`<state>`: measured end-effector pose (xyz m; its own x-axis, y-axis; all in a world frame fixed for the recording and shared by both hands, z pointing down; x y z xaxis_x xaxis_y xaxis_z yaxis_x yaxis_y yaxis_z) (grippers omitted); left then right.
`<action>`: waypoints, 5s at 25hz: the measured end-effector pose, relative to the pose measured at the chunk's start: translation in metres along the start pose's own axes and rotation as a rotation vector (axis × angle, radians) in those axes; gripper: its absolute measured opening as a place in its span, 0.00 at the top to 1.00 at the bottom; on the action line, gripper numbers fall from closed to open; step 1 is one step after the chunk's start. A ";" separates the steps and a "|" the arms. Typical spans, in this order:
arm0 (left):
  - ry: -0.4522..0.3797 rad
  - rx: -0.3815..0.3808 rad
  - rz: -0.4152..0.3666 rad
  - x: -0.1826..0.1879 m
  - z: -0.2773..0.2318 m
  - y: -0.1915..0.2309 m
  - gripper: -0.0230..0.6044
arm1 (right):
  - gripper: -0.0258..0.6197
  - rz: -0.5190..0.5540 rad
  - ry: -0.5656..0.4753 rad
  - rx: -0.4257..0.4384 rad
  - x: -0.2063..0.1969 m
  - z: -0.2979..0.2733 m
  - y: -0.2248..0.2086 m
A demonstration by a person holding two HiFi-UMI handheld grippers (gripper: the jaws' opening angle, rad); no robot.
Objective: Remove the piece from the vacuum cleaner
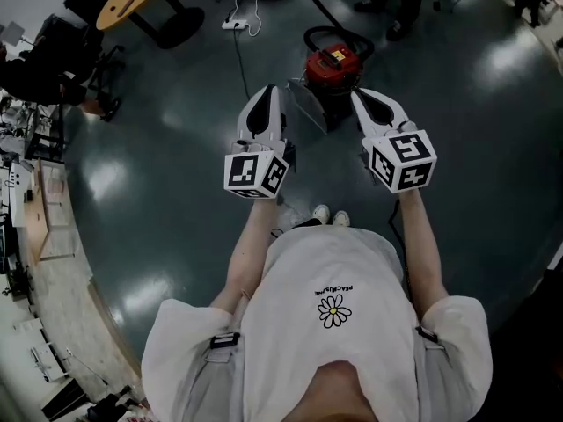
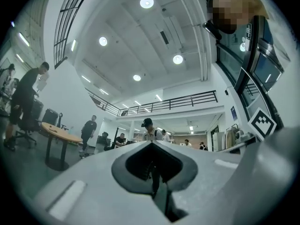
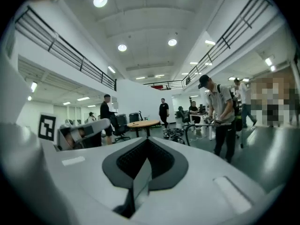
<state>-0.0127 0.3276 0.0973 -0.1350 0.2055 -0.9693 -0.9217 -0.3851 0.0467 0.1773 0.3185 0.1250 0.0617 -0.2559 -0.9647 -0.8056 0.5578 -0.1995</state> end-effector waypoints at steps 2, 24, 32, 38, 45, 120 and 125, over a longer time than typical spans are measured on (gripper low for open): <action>0.007 0.004 -0.011 -0.005 0.000 -0.006 0.96 | 0.92 -0.042 -0.016 0.071 -0.003 0.008 -0.002; 0.076 0.076 0.075 -0.086 -0.082 0.060 0.96 | 0.92 -0.009 0.174 0.017 -0.031 -0.109 -0.077; 0.113 0.128 0.141 -0.145 -0.172 0.140 0.96 | 0.92 0.026 0.287 0.030 -0.021 -0.241 -0.116; 0.247 0.142 0.182 -0.224 -0.201 0.180 0.96 | 0.92 0.147 0.412 0.055 -0.074 -0.328 -0.151; 0.349 0.184 0.179 -0.349 -0.238 0.223 0.96 | 0.92 0.207 0.489 0.041 -0.168 -0.438 -0.206; 1.040 0.407 0.522 -0.644 -0.136 0.215 0.93 | 0.94 0.403 1.230 0.018 -0.409 -0.527 -0.256; 1.036 0.420 0.540 -0.643 -0.125 0.213 0.93 | 0.94 0.378 1.262 0.026 -0.408 -0.527 -0.255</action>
<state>-0.0771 0.0012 0.7001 -0.3585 -0.7707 -0.5267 -0.9084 0.1580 0.3872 0.0475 -0.1358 0.6597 -0.7636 -0.6301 -0.1413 -0.6393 0.7684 0.0286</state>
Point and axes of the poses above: the fingertips, and each gripper's own axes: z backward along the fingers, y to its left, x out of its top, the point moved 4 cm from there along z, backward along the fingers, and after that the axes turned 5 degrees about -z, right-handed, at the moved point
